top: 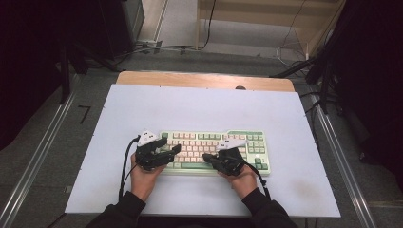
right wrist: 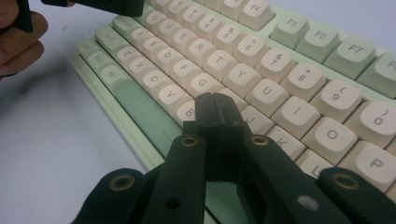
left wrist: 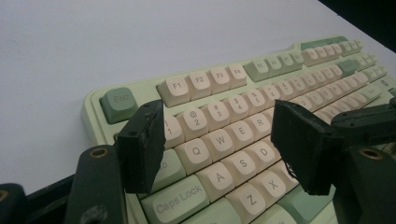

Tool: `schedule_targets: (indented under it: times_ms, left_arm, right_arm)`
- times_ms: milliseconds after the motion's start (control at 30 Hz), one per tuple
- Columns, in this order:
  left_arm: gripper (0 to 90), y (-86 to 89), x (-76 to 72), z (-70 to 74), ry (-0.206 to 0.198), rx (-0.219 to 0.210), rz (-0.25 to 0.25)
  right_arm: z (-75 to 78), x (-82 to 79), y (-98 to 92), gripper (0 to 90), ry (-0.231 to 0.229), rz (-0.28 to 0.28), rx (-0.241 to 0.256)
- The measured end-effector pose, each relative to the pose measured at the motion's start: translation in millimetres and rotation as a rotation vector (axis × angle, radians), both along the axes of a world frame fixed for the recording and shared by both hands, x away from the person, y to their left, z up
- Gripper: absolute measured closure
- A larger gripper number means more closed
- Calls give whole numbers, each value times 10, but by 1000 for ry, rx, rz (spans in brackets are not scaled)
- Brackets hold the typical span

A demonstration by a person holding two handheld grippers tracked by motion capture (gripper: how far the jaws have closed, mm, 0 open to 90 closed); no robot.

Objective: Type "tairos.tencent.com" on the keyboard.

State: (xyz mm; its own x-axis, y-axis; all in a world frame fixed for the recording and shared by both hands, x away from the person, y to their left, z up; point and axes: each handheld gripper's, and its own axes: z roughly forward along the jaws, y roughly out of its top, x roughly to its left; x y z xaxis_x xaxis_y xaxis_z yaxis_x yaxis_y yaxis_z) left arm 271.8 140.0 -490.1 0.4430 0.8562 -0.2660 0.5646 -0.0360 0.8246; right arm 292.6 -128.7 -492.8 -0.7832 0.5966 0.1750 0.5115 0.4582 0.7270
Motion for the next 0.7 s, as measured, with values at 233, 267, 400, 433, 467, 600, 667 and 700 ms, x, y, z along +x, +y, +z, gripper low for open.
schedule_targets:
  times_ms: [233, 267, 400, 433, 467, 600, 667, 700]
  left_arm:
    - [357, 4, -4, 2, 1, 1, 0]
    - [357, 2, -3, 1, 1, 1, 0]
    - [357, -7, 0, -5, 6, 8, -6]
    - [358, -8, -1, -6, 7, 10, -6]
    - [358, -7, -2, -5, 8, 9, -6]
    - [363, -3, -2, -1, 5, 0, -5]
    - [384, -6, -6, 0, 2, 2, -6]
    - [393, -6, -9, 1, 2, 2, -9]
  right_arm:
    - [51, 1, -32, 873, -9, -11, 30]
    - [66, 1, -50, 871, -13, -16, 39]
    - [126, 31, -138, 684, -18, -35, 81]
    - [140, 43, -163, 623, -15, -44, 97]
    - [153, 58, -191, 567, -14, -54, 109]
    - [167, 105, -286, 415, 30, -98, 163]
    - [160, 119, -314, 321, 32, -118, 159]
    - [161, 120, -323, 315, 31, -129, 155]
